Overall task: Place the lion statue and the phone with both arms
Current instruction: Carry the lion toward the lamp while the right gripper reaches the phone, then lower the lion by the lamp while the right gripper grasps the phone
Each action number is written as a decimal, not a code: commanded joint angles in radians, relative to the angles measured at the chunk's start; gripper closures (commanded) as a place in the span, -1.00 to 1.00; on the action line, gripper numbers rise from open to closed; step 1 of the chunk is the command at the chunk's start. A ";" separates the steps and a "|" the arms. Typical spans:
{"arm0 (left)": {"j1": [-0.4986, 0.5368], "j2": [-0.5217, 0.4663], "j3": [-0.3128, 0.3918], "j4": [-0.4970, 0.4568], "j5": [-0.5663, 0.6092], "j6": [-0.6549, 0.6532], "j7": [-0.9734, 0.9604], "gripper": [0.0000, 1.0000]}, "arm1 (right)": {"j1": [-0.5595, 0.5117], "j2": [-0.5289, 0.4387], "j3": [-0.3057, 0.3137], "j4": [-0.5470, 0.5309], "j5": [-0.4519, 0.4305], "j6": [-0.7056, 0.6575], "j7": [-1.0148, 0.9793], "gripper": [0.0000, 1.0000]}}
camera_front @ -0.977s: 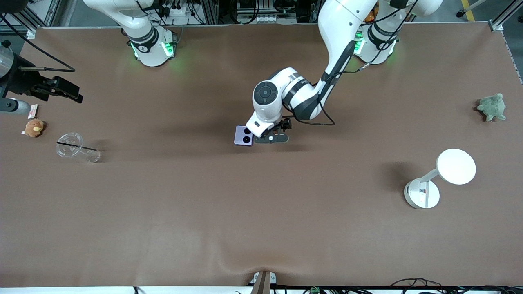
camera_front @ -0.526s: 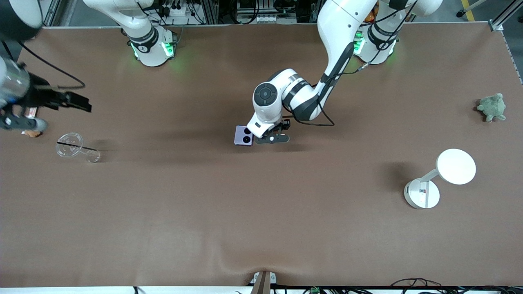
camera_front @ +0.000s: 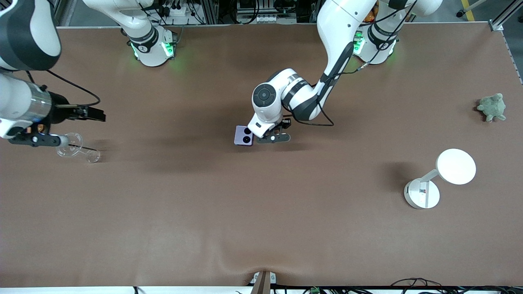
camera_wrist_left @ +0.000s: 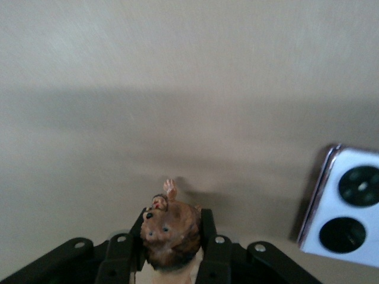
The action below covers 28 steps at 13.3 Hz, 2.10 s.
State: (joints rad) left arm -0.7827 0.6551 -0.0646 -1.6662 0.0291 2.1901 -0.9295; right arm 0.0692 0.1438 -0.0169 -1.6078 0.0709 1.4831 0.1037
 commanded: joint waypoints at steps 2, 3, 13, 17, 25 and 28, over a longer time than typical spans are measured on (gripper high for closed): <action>0.198 -0.095 0.009 0.043 0.031 -0.085 0.007 0.88 | 0.078 0.080 -0.002 0.011 0.043 0.075 0.118 -1.00; 0.267 -0.088 0.008 0.072 0.063 -0.095 0.052 0.87 | 0.114 0.097 -0.002 0.009 0.049 0.097 0.187 -1.00; 0.577 0.038 0.006 0.161 0.323 -0.049 0.395 0.85 | 0.452 0.243 -0.002 -0.159 0.106 0.528 0.496 -1.00; 0.623 0.093 0.006 0.161 0.374 0.057 0.526 0.79 | 0.515 0.304 -0.002 -0.214 0.107 0.699 0.553 -1.00; 0.666 0.107 0.008 0.154 0.414 0.077 0.640 0.71 | 0.618 0.393 -0.002 -0.264 0.107 0.879 0.626 -1.00; 0.671 0.112 0.008 0.158 0.414 0.080 0.655 0.38 | 0.642 0.392 0.000 -0.325 0.107 0.969 0.651 -1.00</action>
State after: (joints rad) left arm -0.1191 0.7563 -0.0464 -1.5289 0.4181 2.2687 -0.2871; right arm 0.6893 0.5479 -0.0090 -1.8821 0.1690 2.3909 0.7251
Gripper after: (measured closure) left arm 0.630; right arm 0.000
